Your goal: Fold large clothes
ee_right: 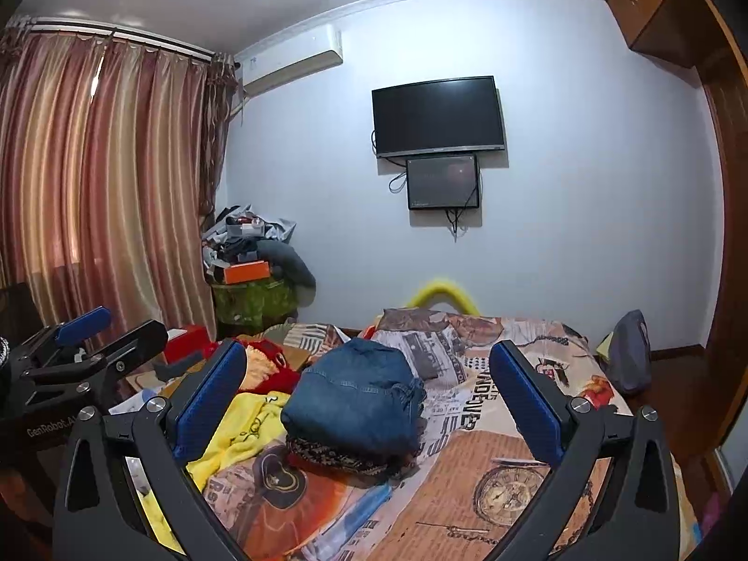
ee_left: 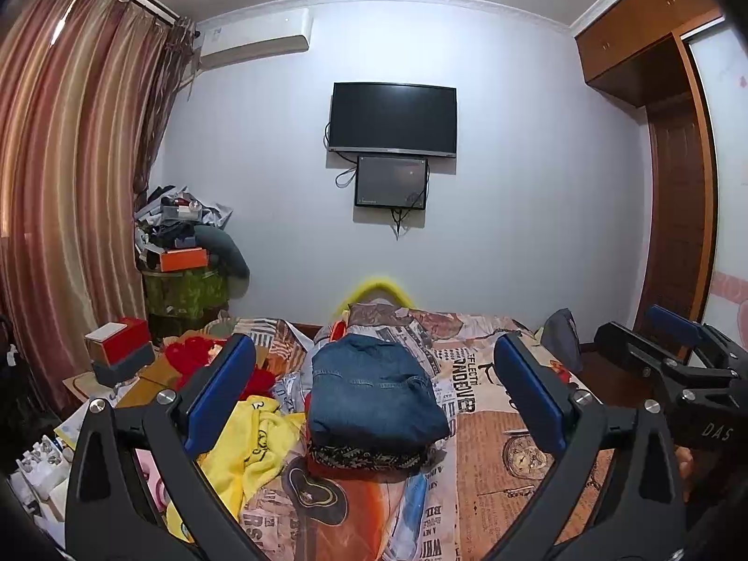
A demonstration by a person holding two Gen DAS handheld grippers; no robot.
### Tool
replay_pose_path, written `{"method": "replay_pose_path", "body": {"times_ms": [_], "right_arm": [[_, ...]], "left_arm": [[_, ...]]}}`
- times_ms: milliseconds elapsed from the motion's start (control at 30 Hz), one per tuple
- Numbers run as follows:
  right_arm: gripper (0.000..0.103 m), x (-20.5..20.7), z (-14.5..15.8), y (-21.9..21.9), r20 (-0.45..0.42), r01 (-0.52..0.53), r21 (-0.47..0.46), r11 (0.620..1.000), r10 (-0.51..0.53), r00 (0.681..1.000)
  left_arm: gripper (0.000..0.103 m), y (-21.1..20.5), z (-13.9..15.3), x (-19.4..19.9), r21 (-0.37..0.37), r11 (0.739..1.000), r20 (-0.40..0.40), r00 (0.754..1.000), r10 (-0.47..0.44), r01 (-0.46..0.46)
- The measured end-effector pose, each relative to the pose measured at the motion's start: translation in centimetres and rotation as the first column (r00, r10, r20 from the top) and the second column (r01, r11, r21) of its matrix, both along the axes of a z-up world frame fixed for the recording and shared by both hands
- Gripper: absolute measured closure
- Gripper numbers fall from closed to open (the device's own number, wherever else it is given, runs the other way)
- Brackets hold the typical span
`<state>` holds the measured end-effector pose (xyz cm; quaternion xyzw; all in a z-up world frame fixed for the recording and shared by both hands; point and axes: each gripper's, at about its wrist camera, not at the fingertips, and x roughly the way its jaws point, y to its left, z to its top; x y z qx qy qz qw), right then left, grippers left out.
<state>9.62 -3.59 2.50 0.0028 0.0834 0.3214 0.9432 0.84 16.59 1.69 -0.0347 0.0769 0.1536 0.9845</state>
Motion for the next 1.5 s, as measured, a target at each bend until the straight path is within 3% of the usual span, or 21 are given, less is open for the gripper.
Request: {"method": "replay_pose_path", "body": {"times_ms": [1500], "right_arm": [[0.000, 0.1, 0.3, -2.1, -0.032, 0.026, 0.048, 0.999, -0.024, 0.999]], "left_arm": [[0.000, -0.2, -0.3, 1.1, -0.019, 0.999, -0.037, 0.998, -0.049, 0.049]]}}
